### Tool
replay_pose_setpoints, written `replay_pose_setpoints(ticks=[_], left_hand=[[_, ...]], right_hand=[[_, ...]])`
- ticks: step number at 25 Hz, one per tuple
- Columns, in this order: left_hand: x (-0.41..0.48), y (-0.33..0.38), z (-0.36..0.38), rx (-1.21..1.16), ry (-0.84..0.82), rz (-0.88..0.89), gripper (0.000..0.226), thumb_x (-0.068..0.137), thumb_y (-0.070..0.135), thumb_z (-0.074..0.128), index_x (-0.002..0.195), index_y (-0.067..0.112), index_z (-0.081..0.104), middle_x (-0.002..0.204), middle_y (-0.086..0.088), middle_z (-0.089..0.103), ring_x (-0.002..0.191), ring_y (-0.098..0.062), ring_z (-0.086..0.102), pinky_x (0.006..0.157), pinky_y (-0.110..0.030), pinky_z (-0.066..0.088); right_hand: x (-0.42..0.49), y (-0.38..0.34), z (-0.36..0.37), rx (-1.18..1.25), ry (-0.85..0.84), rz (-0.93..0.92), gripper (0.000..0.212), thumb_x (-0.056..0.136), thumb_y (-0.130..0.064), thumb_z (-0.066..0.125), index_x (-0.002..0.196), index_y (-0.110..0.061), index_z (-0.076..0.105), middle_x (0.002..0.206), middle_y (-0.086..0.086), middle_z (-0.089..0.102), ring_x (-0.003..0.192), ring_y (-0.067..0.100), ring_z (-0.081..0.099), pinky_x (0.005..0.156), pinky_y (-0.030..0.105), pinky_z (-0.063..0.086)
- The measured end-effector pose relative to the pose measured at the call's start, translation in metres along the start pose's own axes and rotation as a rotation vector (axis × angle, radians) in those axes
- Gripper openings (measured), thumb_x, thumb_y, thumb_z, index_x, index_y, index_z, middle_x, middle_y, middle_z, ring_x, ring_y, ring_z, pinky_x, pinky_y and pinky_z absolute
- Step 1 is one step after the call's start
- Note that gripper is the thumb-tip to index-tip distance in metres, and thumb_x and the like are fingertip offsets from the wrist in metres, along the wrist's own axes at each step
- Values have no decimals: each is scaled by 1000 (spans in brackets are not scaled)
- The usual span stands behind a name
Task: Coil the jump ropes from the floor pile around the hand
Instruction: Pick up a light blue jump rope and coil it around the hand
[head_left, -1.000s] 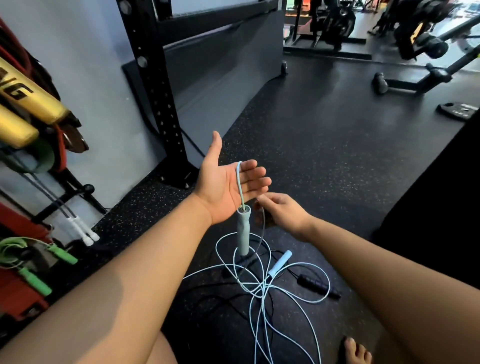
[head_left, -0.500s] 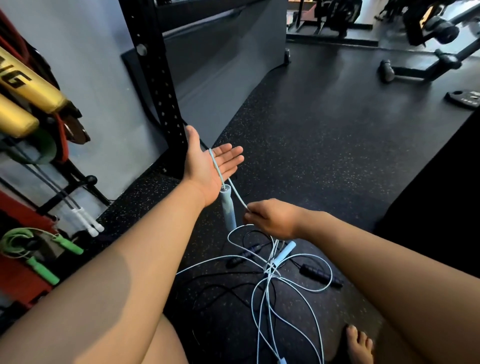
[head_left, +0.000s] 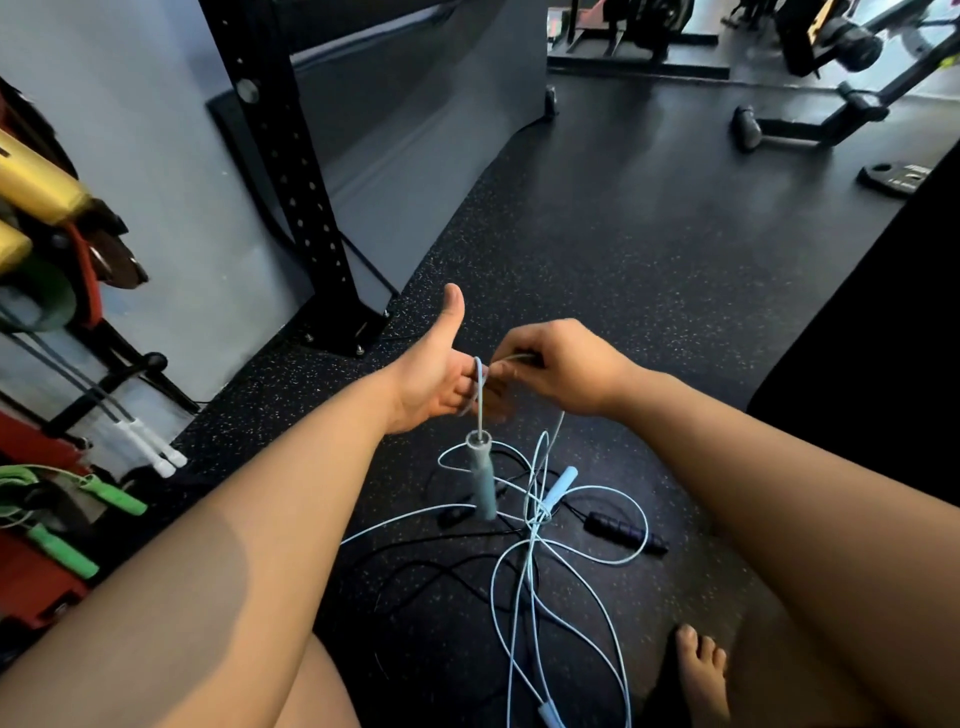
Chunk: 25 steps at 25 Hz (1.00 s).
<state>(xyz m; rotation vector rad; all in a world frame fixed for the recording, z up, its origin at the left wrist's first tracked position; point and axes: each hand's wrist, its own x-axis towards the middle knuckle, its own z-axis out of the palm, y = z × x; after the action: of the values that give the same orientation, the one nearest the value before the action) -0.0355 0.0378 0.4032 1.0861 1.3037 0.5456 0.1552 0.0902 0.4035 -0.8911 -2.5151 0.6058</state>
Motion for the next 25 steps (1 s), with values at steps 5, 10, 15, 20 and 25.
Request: replay_pose_setpoints(ticks=[5, 10, 15, 20, 25], left_hand=[[-8, 7, 7, -182, -172, 21, 117, 64, 100, 8, 86, 1, 67, 79, -20, 72, 85, -38, 73, 86, -39, 57], [-7, -2, 19, -446, -216, 73, 111, 63, 104, 15, 73, 5, 64, 65, -14, 65, 75, -37, 71, 91, -43, 52], [-11, 4, 20, -566, -173, 150, 111, 63, 105, 16, 79, 5, 62, 62, -8, 62, 58, -26, 65, 84, -44, 51], [-17, 10, 19, -798, -149, 268, 113, 62, 105, 18, 82, 5, 64, 69, -7, 65, 69, -30, 65, 75, -35, 57], [-19, 13, 6, -973, -57, 464, 114, 65, 104, 19, 103, 5, 63, 101, -12, 71, 108, -38, 68, 110, -45, 45]], right_hand=[[0, 13, -3, 294, 76, 91, 20, 82, -36, 80, 82, -19, 69, 58, -15, 50, 58, 6, 43, 59, 31, 39], [0, 13, -4, 472, 83, 115, 19, 81, -30, 82, 73, -18, 69, 58, -12, 53, 58, 9, 42, 56, 27, 35], [-1, 13, -2, 555, 66, 218, 36, 89, -38, 70, 74, -6, 63, 59, -1, 48, 54, 13, 42, 52, 29, 37], [-6, 12, 18, 631, 11, 341, 48, 103, -43, 46, 80, -3, 61, 62, 4, 53, 58, 18, 49, 63, 37, 44], [-12, 12, 47, 660, -143, 443, 39, 102, -40, 52, 85, -6, 60, 69, 5, 60, 63, 16, 57, 68, 34, 49]])
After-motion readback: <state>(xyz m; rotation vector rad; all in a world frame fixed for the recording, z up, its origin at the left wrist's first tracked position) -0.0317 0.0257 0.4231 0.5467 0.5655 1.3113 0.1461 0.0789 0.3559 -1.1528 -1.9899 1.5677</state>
